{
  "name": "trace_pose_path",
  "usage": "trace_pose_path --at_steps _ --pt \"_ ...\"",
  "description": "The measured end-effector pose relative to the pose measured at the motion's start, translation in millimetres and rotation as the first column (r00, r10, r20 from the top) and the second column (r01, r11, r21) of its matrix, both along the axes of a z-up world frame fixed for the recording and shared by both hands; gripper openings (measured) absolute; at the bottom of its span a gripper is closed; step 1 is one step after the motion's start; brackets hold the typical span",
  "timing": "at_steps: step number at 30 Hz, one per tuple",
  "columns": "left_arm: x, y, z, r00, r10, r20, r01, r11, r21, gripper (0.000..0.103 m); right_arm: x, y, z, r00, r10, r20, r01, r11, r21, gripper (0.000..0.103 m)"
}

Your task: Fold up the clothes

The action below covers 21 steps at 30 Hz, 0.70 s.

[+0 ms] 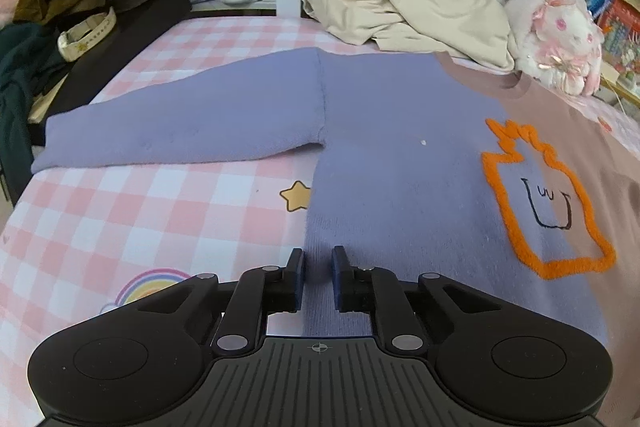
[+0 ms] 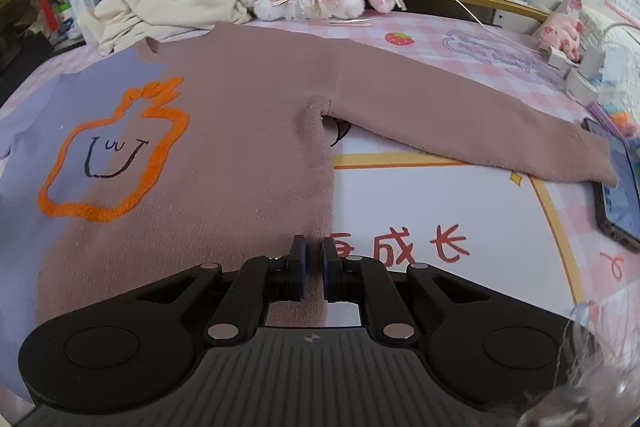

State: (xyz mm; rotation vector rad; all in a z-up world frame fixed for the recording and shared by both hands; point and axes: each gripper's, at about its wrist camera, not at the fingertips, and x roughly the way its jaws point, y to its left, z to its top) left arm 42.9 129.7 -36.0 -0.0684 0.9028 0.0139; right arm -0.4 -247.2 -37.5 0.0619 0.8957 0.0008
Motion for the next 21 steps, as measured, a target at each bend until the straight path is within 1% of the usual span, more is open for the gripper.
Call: trace_pose_path --at_steps 1,2,3,5,8,10,12,13,14,15,21 --pt "-1 0 0 1.000 -0.009 0.003 0.009 1.000 0.003 0.013 -1 -1 0 1.000 -0.005 0.000 0.005 1.000 0.007 0.013" --pt "-3 1 0 1.000 -0.013 0.006 0.013 1.000 0.001 0.014 -2 -3 0 1.000 -0.014 -0.002 0.014 1.000 0.018 0.013" --pt "-4 2 0 1.000 -0.016 0.008 0.016 1.000 -0.001 0.017 -4 -5 0 1.000 -0.026 -0.007 0.026 0.999 0.036 0.013" --pt "-10 6 1 1.000 -0.010 0.001 0.011 1.000 -0.021 0.018 -9 -7 0 0.999 -0.036 -0.019 0.037 0.997 0.065 0.016" --pt "-18 14 2 1.000 -0.001 -0.009 0.001 0.999 -0.050 0.024 -19 -10 1 0.999 -0.040 -0.036 0.044 0.994 0.100 0.020" --pt "-23 15 1 1.000 -0.005 -0.011 0.004 0.999 -0.043 0.024 -26 -11 1 0.998 -0.039 -0.046 0.045 0.992 0.119 0.020" --pt "-26 14 1 1.000 -0.013 -0.009 0.013 0.999 -0.037 0.023 -31 -9 1 0.999 -0.023 -0.047 0.029 0.993 0.113 0.021" --pt "-26 12 1 1.000 -0.020 -0.008 0.020 0.999 -0.031 0.023 -32 -8 2 0.999 -0.019 -0.044 0.024 0.994 0.104 0.016" --pt "-26 11 1 1.000 -0.024 -0.007 0.024 0.999 -0.028 0.018 -34 -7 2 0.999 -0.015 -0.041 0.019 0.995 0.095 0.009" --pt "-26 10 1 1.000 -0.028 -0.006 0.028 0.999 -0.025 0.011 -36 -7 2 0.999 -0.014 -0.037 0.018 0.996 0.088 0.008" --pt "-23 3 0 0.999 -0.053 0.000 0.053 0.999 -0.008 0.008 -41 -4 2 0.998 -0.053 -0.020 0.054 0.997 0.057 0.007"
